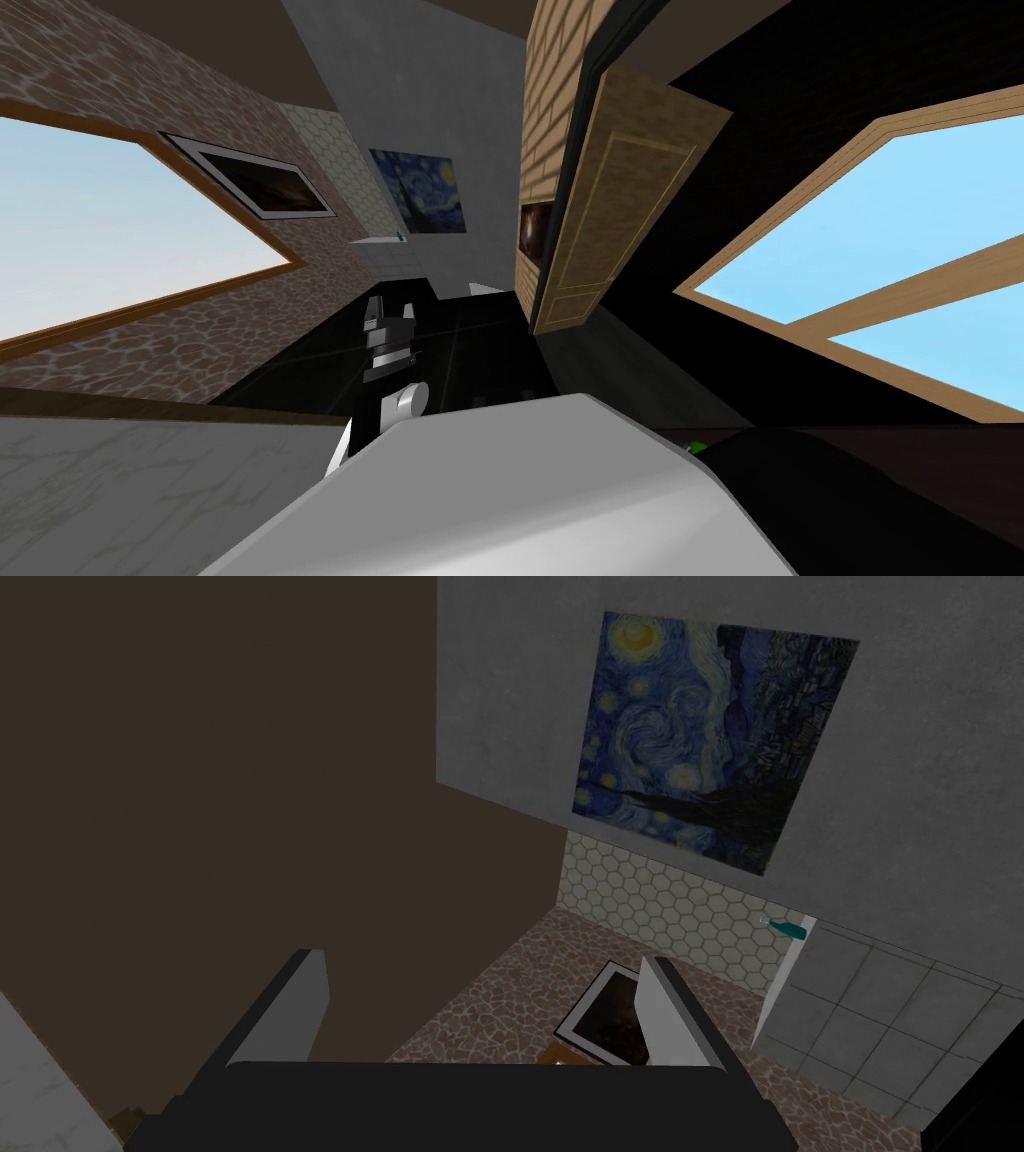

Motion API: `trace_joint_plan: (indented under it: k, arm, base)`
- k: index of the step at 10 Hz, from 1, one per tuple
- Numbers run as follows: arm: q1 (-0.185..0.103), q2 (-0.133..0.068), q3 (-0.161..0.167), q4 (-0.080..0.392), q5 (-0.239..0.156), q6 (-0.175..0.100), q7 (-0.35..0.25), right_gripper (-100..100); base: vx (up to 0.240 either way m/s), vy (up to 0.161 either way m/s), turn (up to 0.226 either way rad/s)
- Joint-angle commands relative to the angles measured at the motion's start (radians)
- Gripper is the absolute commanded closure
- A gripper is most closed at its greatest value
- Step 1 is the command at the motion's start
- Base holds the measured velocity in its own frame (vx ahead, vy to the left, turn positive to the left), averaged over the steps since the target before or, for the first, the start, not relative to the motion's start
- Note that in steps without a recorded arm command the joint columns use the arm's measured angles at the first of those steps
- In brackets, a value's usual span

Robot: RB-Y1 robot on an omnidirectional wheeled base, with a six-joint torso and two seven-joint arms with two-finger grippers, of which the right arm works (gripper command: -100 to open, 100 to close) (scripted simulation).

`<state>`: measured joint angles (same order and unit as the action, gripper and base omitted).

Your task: Push the door open

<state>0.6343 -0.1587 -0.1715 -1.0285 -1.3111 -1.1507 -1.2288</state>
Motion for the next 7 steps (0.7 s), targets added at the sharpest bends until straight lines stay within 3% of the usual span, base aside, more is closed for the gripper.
trace_joint_plan:
  k: [1, 5, 7]
  arm:
    - [0.001, 0.001, 0.0, 0.001, 0.0, 0.0, 0.0, 100]
    - [0.001, 0.001, 0.0, 0.001, 0.0, 0.0, 0.0, 100]
    - [0.004, 0.007, -0.009, 0.008, -0.019, -0.001, 0.001, 100]
  base:
    - [0.0, 0.033, -0.006]
    - [-0.001, 0.014, -0.002]
    - [0.064, -0.138, -0.029]
